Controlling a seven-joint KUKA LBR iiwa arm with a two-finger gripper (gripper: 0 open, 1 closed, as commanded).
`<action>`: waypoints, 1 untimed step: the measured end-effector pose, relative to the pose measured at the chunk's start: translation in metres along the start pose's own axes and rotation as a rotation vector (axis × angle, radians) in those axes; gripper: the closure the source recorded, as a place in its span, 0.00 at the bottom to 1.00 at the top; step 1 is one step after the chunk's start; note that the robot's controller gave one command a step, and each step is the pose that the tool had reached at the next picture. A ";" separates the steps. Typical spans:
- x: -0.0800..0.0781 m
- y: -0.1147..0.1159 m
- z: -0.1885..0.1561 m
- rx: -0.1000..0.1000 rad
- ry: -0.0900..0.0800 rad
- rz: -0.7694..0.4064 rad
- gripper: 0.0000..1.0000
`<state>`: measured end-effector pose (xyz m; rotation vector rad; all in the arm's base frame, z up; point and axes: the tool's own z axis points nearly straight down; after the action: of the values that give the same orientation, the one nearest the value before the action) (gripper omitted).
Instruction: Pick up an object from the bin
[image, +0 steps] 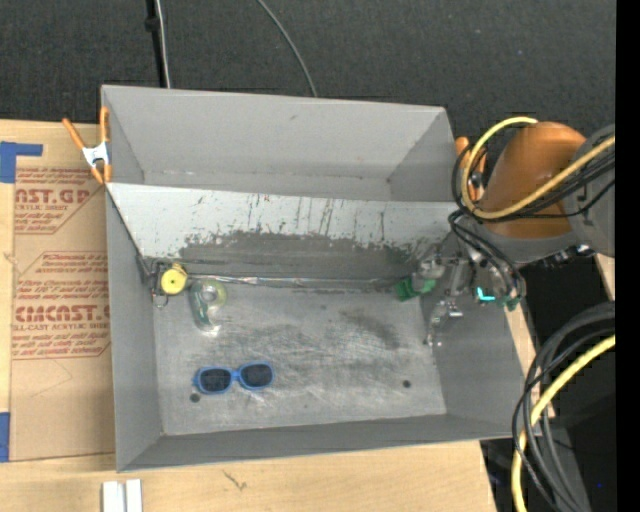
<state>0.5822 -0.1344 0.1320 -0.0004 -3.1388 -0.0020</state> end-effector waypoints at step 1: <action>0.052 0.097 0.046 -0.002 0.001 0.187 0.00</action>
Offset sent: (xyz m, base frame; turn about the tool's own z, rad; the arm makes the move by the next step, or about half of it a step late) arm -0.0510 0.0937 -0.0437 0.1918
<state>0.5301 -0.0369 0.0864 -0.2941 -3.1238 -0.0050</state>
